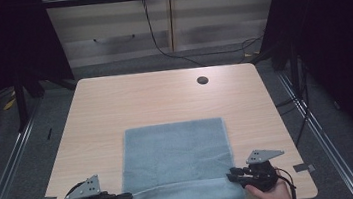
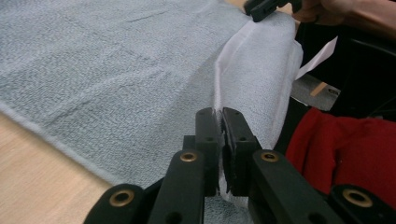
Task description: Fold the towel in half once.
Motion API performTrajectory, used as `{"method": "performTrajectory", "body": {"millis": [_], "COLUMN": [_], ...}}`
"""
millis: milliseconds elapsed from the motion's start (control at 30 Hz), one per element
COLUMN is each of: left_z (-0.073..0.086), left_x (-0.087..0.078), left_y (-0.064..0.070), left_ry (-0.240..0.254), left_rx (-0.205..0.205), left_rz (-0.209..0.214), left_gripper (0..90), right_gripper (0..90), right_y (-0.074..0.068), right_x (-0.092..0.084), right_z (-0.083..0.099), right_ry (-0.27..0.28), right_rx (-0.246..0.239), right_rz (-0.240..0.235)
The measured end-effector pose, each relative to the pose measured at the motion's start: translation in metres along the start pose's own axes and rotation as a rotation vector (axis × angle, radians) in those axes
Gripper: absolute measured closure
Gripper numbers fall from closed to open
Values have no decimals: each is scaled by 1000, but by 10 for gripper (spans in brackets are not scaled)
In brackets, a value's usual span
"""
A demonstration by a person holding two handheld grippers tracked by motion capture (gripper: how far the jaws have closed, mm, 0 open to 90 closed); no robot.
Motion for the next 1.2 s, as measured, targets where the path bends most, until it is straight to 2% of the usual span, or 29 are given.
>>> {"method": "performTrajectory", "body": {"millis": [67,100,300,400,467,533,600,633,667,700,767,800,833,867,900,967,1100,1167,1200], "left_z": [0,-1,0,4,7,6,2,-1,-4,-8,-15,-19,-22,-26,-29,-34,-45,-51,-53], "left_x": [-1,-2,-9,-13,-16,-17,-17,-16,-16,-14,-7,-3,2,6,11,22,38,45,48], "left_y": [1,2,14,23,28,31,30,28,25,21,10,2,-5,-13,-21,-37,-66,-79,-85], "left_ry": [6,9,25,19,21,34,45,54,67,78,62,59,54,41,39,17,-11,-33,-31], "left_rx": [-2,1,21,35,40,39,33,36,38,36,26,9,-17,-13,-10,-35,-48,-63,-54], "left_rz": [5,5,30,58,76,101,91,95,108,98,59,32,28,26,4,-37,-123,-142,-177], "left_gripper": [859,860,858,854,837,801,706,702,702,694,666,660,650,641,627,623,615,600,587], "right_gripper": [882,895,900,877,816,798,772,776,776,775,769,764,761,756,743,725,671,650,639], "right_y": [-2,-4,-20,-35,-46,-52,-53,-52,-51,-49,-44,-41,-37,-33,-29,-19,6,18,24], "right_x": [-3,-6,-37,-55,-64,-69,-72,-72,-70,-66,-56,-49,-41,-33,-24,-7,23,36,43], "right_z": [1,0,0,4,10,11,8,5,2,-2,-9,-13,-17,-22,-27,-36,-56,-66,-71], "right_ry": [7,18,115,152,172,177,187,194,194,196,186,181,170,163,155,125,100,90,88], "right_rx": [-2,-5,-8,-19,-23,-36,-44,-48,-57,-55,-59,-65,-61,-63,-70,-66,-54,-44,-39], "right_rz": [-16,-26,-71,-117,-141,-132,-116,-122,-124,-125,-135,-129,-135,-138,-132,-131,-68,-33,-12]}}
Point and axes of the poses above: each handheld gripper's, and its own axes: x roughly forward along the jaws, z roughly out of its underside, y roughly to its right, the point moved 2 cm from there along x, roughly forward along the jaws, and after that the axes turned 1 degree about x, right-handed, at the moved point
